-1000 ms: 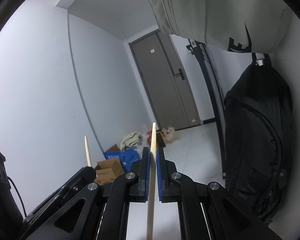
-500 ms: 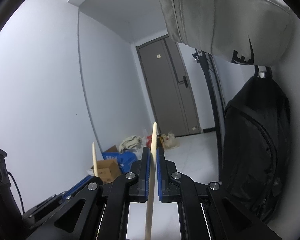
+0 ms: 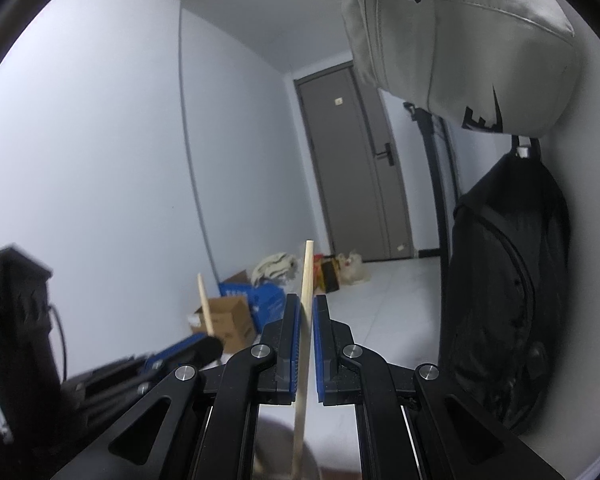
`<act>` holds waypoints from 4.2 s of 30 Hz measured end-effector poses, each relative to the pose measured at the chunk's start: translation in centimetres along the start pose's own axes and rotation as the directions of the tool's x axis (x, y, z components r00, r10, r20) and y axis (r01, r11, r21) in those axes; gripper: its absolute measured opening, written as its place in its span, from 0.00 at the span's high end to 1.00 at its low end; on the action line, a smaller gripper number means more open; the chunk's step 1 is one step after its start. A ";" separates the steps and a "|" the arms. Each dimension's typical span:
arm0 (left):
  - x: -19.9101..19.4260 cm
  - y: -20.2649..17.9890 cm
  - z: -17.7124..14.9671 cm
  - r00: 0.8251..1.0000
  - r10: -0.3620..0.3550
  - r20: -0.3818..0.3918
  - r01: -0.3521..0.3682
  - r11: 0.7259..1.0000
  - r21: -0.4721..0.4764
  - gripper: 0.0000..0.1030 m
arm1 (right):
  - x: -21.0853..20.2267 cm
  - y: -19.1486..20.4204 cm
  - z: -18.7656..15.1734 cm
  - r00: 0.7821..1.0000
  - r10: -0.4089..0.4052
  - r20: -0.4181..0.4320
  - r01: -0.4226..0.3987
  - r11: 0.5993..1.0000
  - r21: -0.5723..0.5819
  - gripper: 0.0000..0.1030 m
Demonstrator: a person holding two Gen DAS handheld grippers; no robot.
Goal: Organize utensils
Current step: 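Carry both held sticks upright up over the holder opening, then open both grippers to drop the sticks into the holder, then lower the right gripper to the stick bundle and close on a stick, then lift the stick with the right gripper while the left gripper approaches the bundle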
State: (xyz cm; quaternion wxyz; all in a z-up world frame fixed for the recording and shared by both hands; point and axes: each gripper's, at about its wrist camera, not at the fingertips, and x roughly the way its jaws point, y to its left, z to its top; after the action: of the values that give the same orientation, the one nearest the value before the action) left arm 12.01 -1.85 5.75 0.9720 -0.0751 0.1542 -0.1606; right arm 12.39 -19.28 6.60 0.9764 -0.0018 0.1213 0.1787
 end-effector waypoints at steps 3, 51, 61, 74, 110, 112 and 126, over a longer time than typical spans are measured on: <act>-0.3 -0.3 -0.1 0.999 -0.018 -0.028 0.019 1.000 0.011 0.99 | -0.7 0.0 -0.8 0.999 0.019 -0.031 -0.019 1.000 0.005 0.95; -9.2 0.1 -6.7 0.898 0.199 -0.391 -0.248 0.965 -0.079 0.22 | -12.2 1.3 -8.7 0.936 0.052 -0.347 0.013 0.983 0.182 0.05; -9.9 2.5 -8.6 0.875 0.289 -0.387 -0.352 0.931 -0.101 0.15 | -8.8 1.5 -13.6 0.804 0.097 -0.587 0.050 0.972 0.229 0.09; -9.6 5.1 -9.3 0.833 0.334 -0.442 -0.411 0.907 -0.090 0.15 | -1.2 3.5 -18.6 0.624 0.106 -0.774 0.118 0.967 0.228 0.49; -9.5 6.1 -9.9 0.818 0.287 -0.498 -0.398 0.908 -0.131 0.15 | -1.7 4.1 -19.1 0.553 -0.102 -0.827 0.213 0.977 0.022 0.97; -9.5 6.1 -9.9 0.816 0.289 -0.500 -0.400 0.908 -0.127 0.15 | -1.2 4.5 -19.0 0.563 -0.098 -0.820 0.199 0.980 0.020 0.97; -9.1 6.3 -10.0 0.808 0.289 -0.514 -0.407 0.904 -0.132 0.15 | 1.7 5.2 -19.7 0.511 -0.185 -0.840 0.188 0.977 -0.101 0.94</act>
State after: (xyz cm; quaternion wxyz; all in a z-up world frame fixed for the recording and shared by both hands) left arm 2.37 6.12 -2.36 0.8993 -0.1176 0.4204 0.0273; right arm 7.49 -14.71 -12.72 0.8092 -0.0994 0.5770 0.0495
